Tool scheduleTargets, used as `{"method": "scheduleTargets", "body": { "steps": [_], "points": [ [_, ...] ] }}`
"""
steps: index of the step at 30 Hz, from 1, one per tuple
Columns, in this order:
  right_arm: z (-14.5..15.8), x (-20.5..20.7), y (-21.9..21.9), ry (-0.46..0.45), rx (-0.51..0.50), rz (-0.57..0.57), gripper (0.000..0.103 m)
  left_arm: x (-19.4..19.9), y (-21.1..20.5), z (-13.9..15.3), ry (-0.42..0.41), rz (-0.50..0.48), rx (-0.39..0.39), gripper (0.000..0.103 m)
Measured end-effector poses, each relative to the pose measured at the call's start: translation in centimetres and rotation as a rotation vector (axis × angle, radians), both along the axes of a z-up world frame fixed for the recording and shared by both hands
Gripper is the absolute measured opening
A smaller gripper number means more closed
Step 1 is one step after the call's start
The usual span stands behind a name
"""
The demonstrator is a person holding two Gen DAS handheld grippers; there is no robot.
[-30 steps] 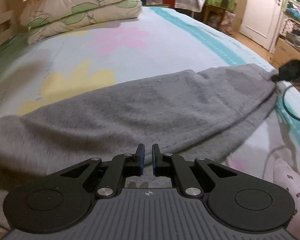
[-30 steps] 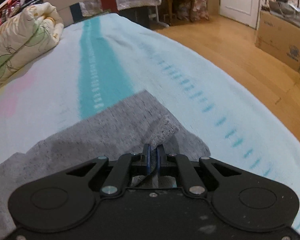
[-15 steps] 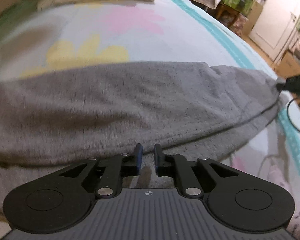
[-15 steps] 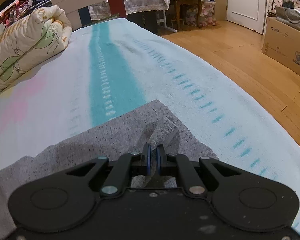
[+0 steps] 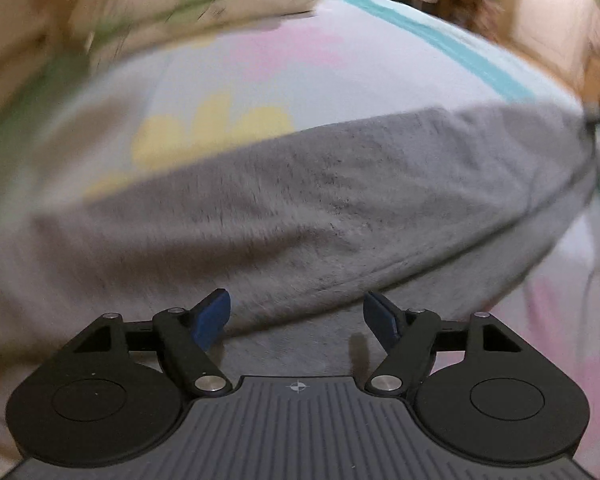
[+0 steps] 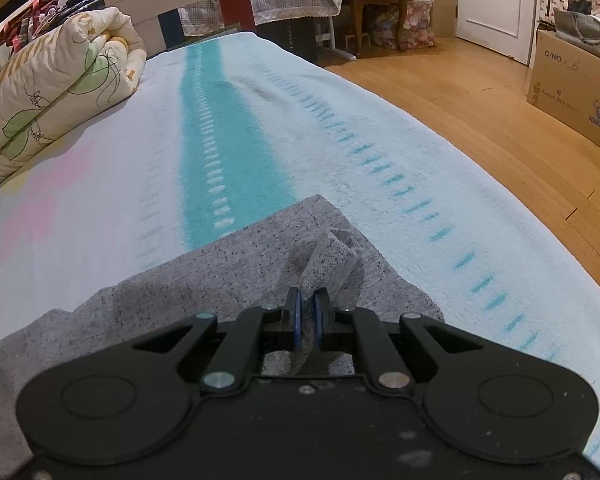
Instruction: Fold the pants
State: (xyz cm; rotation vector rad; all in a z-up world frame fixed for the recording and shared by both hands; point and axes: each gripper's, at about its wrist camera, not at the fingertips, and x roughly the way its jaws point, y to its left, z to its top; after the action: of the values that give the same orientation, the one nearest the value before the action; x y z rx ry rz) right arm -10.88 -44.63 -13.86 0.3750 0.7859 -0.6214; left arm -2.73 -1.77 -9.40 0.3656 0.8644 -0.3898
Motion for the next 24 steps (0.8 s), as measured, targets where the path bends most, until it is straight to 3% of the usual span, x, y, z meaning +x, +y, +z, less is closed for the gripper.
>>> {"method": "scheduleTargets", "body": {
  "steps": [3, 5, 10, 11, 20, 24],
  "points": [
    [-0.1, 0.1, 0.0, 0.002, 0.004, 0.000, 0.009, -0.8, -0.8, -0.7, -0.098, -0.111, 0.168, 0.071],
    [-0.2, 0.1, 0.0, 0.000, 0.011, -0.003, 0.009, -0.9, -1.1, -1.5, -0.120, -0.168, 0.245, 0.068],
    [-0.2, 0.0, -0.1, -0.005, 0.023, -0.010, 0.009, -1.0, -1.1, -2.3, -0.160, -0.253, 0.297, 0.065],
    [-0.2, -0.1, -0.2, -0.006, 0.026, -0.014, 0.009, -0.9, -1.3, -2.3, -0.167, -0.266, 0.303, 0.061],
    [-0.3, -0.1, -0.3, -0.011, 0.045, -0.037, 0.009, 0.8, -2.5, -2.4, -0.127, -0.346, 0.212, 0.011],
    [-0.4, 0.0, -0.3, -0.009, 0.042, -0.033, 0.009, 1.5, -2.0, -0.6, -0.166, -0.330, 0.148, 0.007]
  ]
}}
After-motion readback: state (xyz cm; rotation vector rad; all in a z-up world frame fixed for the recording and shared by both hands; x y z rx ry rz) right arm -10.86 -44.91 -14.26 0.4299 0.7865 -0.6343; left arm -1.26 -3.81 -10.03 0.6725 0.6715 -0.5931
